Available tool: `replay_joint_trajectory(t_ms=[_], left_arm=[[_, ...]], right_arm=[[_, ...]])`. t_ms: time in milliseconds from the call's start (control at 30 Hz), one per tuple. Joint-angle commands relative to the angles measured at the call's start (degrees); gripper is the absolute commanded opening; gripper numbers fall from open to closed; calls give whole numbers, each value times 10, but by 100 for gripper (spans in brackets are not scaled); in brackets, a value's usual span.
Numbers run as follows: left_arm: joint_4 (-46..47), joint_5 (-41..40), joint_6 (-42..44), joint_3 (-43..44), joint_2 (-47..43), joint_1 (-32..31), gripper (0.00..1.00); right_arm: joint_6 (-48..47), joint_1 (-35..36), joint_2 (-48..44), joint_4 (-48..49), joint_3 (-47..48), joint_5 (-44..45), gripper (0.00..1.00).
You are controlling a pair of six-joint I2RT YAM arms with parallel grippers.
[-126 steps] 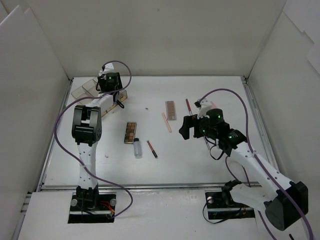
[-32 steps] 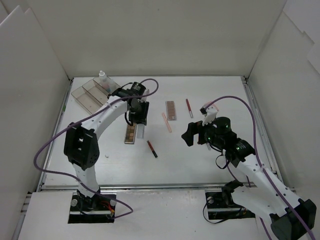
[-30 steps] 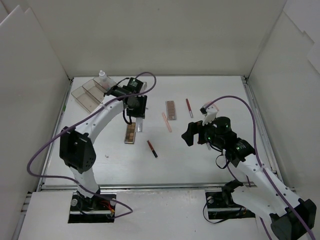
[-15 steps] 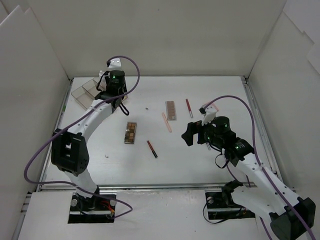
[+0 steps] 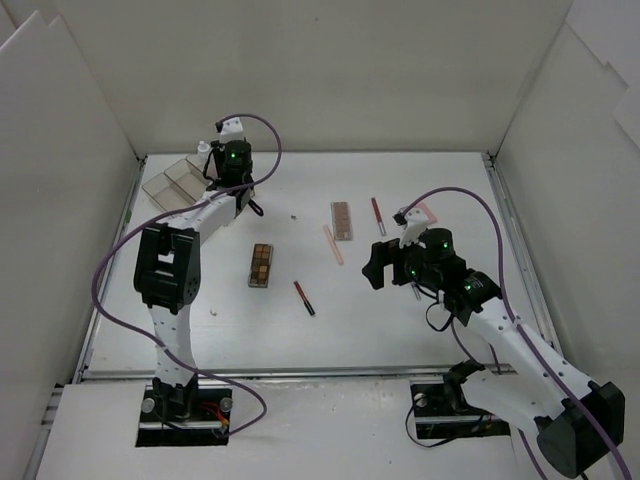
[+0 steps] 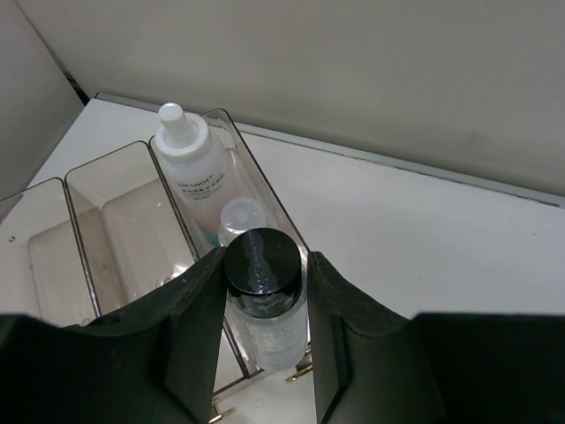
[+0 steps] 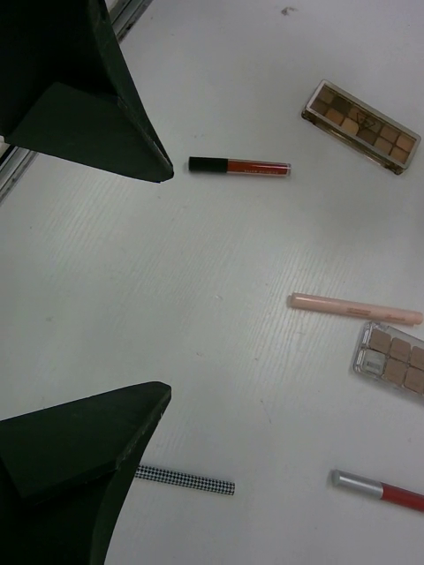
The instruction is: Organize the makeup
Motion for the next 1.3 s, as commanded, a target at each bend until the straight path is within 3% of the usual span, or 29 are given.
replay_joint_trajectory(t_ms=[0, 533, 800, 1067, 1267], left_arm=[[91, -6, 22, 45, -7, 12, 0], [78, 5, 4, 75, 63, 18, 1], [82, -13, -8, 52, 58, 18, 14], [63, -15, -9, 42, 55, 18, 20], [51, -25, -17, 31, 52, 18, 34]], right_arm=[[-7, -7, 10, 23, 26, 9, 94], [-8, -27, 20, 23, 24, 7, 95], [-7, -32, 15, 22, 21, 2, 95], [-3, -33, 0, 21, 12, 1, 95], [0, -33, -4, 20, 11, -4, 95]])
